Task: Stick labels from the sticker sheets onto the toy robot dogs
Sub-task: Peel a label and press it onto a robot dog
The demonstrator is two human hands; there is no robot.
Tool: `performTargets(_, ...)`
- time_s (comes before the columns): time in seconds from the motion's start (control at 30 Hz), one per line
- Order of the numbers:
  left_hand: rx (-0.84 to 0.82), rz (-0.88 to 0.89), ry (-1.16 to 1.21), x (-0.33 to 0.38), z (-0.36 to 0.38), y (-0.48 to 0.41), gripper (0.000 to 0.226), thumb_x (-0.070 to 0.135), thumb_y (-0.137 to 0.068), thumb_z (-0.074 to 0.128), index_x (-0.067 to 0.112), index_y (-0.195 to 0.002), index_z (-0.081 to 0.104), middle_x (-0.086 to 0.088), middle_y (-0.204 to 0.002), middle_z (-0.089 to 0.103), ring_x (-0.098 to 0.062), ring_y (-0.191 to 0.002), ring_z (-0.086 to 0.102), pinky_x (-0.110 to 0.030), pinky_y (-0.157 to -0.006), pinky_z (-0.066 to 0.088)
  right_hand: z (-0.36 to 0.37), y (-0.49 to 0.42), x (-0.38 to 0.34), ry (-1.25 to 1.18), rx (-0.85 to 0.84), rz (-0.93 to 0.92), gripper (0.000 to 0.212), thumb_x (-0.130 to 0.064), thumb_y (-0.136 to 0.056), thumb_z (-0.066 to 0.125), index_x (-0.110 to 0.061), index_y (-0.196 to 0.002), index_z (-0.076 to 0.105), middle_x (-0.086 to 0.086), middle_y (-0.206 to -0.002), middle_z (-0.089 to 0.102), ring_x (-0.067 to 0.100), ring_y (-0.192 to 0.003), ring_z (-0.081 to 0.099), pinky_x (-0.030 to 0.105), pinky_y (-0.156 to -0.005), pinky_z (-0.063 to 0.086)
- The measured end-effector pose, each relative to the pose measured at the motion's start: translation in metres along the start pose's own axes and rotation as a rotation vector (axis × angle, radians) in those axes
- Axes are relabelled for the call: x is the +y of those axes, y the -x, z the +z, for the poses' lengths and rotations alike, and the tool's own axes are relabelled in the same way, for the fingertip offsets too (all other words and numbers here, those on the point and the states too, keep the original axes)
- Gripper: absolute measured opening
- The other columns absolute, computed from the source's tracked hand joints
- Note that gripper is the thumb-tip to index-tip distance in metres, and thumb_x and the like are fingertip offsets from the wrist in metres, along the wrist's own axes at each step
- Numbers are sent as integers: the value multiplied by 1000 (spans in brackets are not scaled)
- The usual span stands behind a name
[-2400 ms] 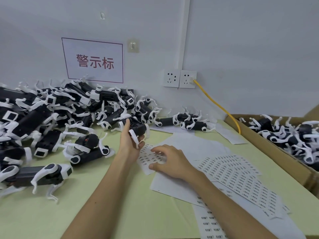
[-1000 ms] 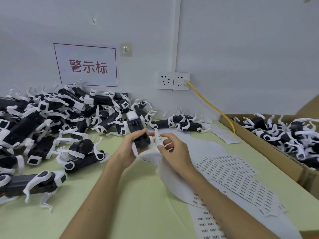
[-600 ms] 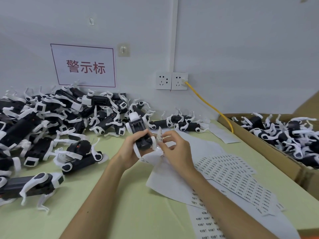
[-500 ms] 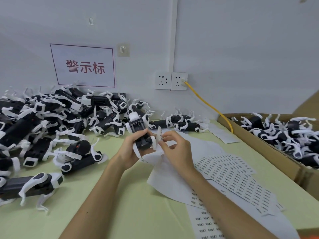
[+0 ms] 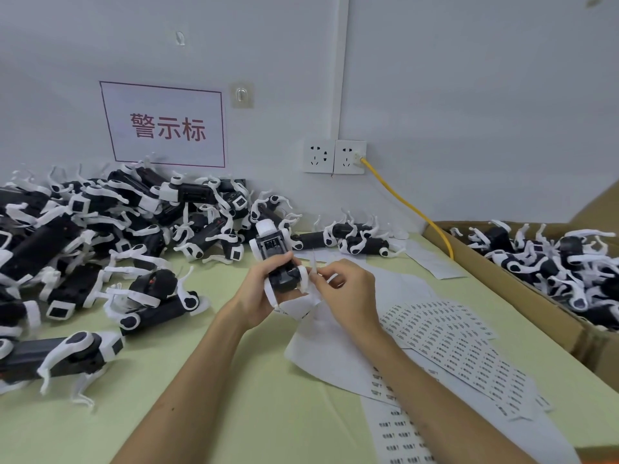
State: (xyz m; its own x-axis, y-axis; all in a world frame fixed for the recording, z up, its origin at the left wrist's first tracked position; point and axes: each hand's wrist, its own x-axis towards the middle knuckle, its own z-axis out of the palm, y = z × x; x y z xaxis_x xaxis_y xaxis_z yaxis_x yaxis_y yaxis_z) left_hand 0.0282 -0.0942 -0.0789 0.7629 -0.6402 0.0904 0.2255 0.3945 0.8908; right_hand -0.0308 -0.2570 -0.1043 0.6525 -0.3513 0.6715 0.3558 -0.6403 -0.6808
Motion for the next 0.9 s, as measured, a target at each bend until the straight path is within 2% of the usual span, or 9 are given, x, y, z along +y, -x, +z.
performTargets(0.1,35,-9,-28,-4,0,-3,26,29,-85,68,4,-88,59,-22,-97,59,-38,-105,59,-53,-109,45,3,2,-3,-28,-15,2,12,-22,-85,84,-16,-76,79,-6,-70,67,12,-58,59,14,-55,42)
performTargets(0.13,37,-6,-45,-4,0,-3,26,29,-87,66,4,-87,58,-20,-93,57,-38,-105,58,-54,-110,43,3,2,-4,-39,-32,9,12,-22,-86,83,-15,-76,80,-8,-70,67,12,-58,61,16,-55,44)
performTargets(0.2,54,-5,-94,-2,0,-1,25,30,-87,67,6,-86,60,-17,-87,57,-34,-93,61,-46,-96,52,3,4,-6,-62,-77,27,13,-20,-87,82,-12,-77,80,-8,-71,67,15,-59,64,24,-56,49)
performTargets(0.27,87,-6,-100,0,-1,1,24,29,-85,70,7,-86,61,-15,-85,58,-28,-84,59,-38,-82,53,2,4,-9,-82,-114,66,15,-20,-88,81,-13,-75,78,-5,-71,68,21,-60,67,34,-58,54)
performTargets(0.4,134,-17,-60,-1,-2,0,24,31,-80,69,9,-85,64,-11,-84,61,-27,-84,59,-36,-77,54,-2,2,-12,-127,-171,153,18,-15,-90,78,-23,-73,76,-4,-74,72,20,-60,69,43,-66,60)
performTargets(0.53,144,-10,-29,-2,-6,-1,21,31,-79,73,11,-81,67,-8,-81,65,-27,-82,65,-36,-73,59,-6,-1,-13,-204,-200,236,16,-8,-91,74,-17,-79,79,-8,-75,74,18,-58,70,33,-61,58)
performTargets(0.67,162,-14,-20,-2,-7,-3,19,31,-84,72,14,-74,72,-7,-80,66,-25,-80,65,-42,-86,52,-7,-4,-11,-258,-183,315,19,-4,-90,71,-16,-77,77,-9,-74,74,17,-57,71,25,-59,55)
performTargets(0.77,166,-14,-22,0,-8,-3,19,33,-79,74,15,-73,72,-3,-77,65,-20,-71,64,-39,-82,53,-6,-5,-8,-224,-117,328,20,-4,-91,69,-16,-76,75,-7,-76,74,15,-55,70,24,-58,55)
performTargets(0.9,316,110,-6,0,-10,-5,25,27,-94,67,20,-72,78,0,-77,73,-14,-69,70,-28,-69,58,-7,-7,-5,-253,-54,346,16,-9,-93,70,-17,-80,74,-2,-72,73,16,-54,70,25,-57,54)
